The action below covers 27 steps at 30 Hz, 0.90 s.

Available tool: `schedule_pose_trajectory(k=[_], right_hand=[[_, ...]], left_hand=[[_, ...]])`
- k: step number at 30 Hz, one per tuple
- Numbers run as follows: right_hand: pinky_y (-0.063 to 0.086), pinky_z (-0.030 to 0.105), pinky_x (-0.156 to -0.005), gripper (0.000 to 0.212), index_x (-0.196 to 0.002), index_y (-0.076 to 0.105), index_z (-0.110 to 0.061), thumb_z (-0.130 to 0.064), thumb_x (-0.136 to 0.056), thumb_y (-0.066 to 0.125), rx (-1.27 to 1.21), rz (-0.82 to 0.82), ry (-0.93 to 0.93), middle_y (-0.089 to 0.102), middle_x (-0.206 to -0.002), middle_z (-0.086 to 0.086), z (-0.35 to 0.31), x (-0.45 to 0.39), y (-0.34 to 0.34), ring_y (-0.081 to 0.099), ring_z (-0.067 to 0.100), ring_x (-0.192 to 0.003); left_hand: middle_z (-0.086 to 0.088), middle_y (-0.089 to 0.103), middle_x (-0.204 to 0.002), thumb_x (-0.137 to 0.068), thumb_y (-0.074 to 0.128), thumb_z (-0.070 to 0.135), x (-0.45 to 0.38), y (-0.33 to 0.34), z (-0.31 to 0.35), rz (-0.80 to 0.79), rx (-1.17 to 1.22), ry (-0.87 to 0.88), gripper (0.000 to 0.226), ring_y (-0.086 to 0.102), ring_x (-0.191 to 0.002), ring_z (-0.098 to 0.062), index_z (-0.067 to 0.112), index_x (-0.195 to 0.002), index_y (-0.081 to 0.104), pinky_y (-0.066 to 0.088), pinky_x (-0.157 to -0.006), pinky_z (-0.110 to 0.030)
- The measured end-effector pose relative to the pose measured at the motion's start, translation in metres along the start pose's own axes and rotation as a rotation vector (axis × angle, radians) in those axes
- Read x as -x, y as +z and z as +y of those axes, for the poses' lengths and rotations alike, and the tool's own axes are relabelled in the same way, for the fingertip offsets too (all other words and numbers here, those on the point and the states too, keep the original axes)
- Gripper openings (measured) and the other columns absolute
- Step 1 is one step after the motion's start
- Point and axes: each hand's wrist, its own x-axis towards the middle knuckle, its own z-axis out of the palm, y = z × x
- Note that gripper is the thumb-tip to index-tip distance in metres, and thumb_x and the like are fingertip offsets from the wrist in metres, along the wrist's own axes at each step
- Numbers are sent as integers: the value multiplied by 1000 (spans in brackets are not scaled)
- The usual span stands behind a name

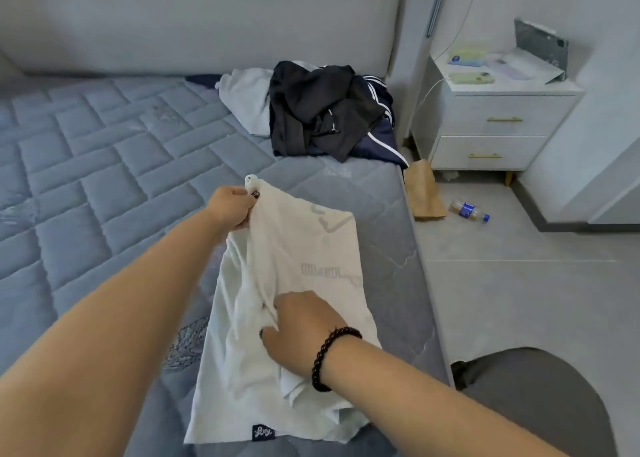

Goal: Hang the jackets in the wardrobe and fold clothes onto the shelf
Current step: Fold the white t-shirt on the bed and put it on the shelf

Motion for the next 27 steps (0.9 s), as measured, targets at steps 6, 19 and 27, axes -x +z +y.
schedule_pose_trajectory(k=[6,19,27], right_hand=[[43,33,-82,27,-119,47,-6,-16,-94,43,-97,-146,45,56,-118,15,-31,-28,80,56,32,-108],[36,30,-101,34,-128,49,-6,-10,-96,41,-321,-366,-195,57,-118,17,-23,-4,115,50,29,-113],[38,16,-94,35,-108,63,-14,1,-78,53,-343,497,-22,56,-106,-7,71,30,83,52,12,-107]], left_hand=[[-8,58,-93,-92,51,50,5,-14,-78,144,90,-326,40,58,-85,-29,12,-103,57,52,-81,-38],[1,41,-52,-98,44,43,36,-16,-131,304,-352,-78,51,38,-51,-18,15,-57,32,26,-48,-31],[4,52,-62,-92,49,55,138,-9,-159,362,-346,-76,45,50,-58,-15,16,-68,43,34,-50,-30]])
